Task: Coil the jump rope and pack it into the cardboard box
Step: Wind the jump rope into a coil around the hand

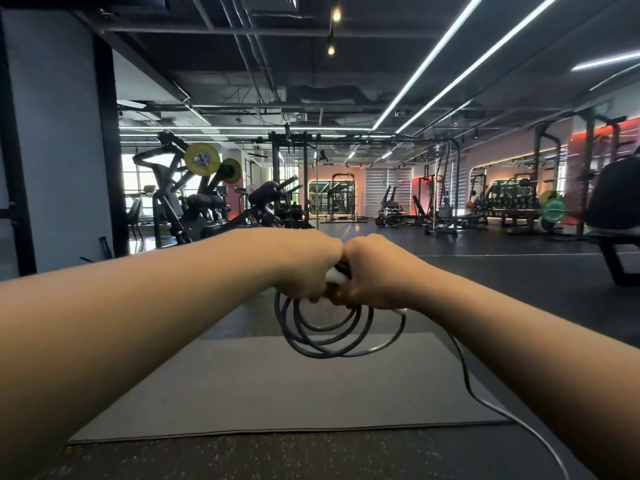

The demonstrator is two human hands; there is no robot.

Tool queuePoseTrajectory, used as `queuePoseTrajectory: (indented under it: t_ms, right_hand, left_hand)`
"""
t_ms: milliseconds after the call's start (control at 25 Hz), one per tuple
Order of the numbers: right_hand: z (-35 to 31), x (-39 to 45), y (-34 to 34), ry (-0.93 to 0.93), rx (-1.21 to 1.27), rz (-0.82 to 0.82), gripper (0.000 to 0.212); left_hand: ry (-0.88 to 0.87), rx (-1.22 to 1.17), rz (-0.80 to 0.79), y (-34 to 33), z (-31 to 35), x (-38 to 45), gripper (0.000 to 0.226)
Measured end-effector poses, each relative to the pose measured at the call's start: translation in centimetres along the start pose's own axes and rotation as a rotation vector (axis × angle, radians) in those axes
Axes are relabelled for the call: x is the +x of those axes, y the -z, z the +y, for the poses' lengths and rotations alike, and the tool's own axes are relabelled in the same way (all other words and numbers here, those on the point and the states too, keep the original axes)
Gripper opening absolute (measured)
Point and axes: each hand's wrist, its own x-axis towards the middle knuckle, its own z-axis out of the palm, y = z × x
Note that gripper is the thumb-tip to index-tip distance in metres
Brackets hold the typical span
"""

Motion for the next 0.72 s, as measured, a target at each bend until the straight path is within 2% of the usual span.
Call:
queuePoseTrajectory:
  t_ms: [40, 80, 160, 240, 280, 360, 480, 640, 720]
  right_hand:
    - [0.0, -0.1, 0.1, 0.010, -0.050, 0.003, 0.018]
    - [0.0, -0.2, 0.2, 0.009, -0.062, 0.003, 0.029]
    - [0.6, -0.3, 0.7, -0.034, -0.007, -0.003, 0.049]
    - [1.5, -0.6, 1.7, -0.060, 0.085, -0.037, 0.062]
    - [2.2, -0.7, 2.1, -0.057, 0.156, -0.054, 0.063]
    - [3.2, -1.1, 2.8, -0.036, 0.317, -0.085, 0.052]
    - [4.0, -1.5, 3.1, -0.043, 0.499, -0.154, 0.038]
    - [5.6, -1.6, 2.9, -0.144, 0.525, -0.093, 0.056]
    - [6.1, -1.9, 2.4, -0.214, 0.560, -0.042, 0.060]
  left_hand:
    - [0.004, 0.031, -0.001, -0.4, -0.1, 0.0, 0.017]
    - [0.022, 0.075, 0.001, -0.7, -0.3, -0.1, 0.017]
    - [0.066, 0.135, 0.038, -1.2, -0.9, -0.8, 0.018]
    - [0.068, 0.093, 0.104, -1.5, -2.5, -2.2, 0.018]
    - [0.058, 0.039, 0.130, -1.6, -3.6, -3.0, 0.018]
    - [0.026, -0.072, 0.153, -2.1, -5.7, -4.5, 0.020]
    - [-0.030, -0.131, 0.120, -3.0, -8.0, -5.9, 0.020]
    - [-0.072, -0.169, 0.142, -3.8, -9.2, -7.1, 0.027]
    - [-0.036, -0.210, 0.175, -4.1, -9.2, -7.6, 0.028]
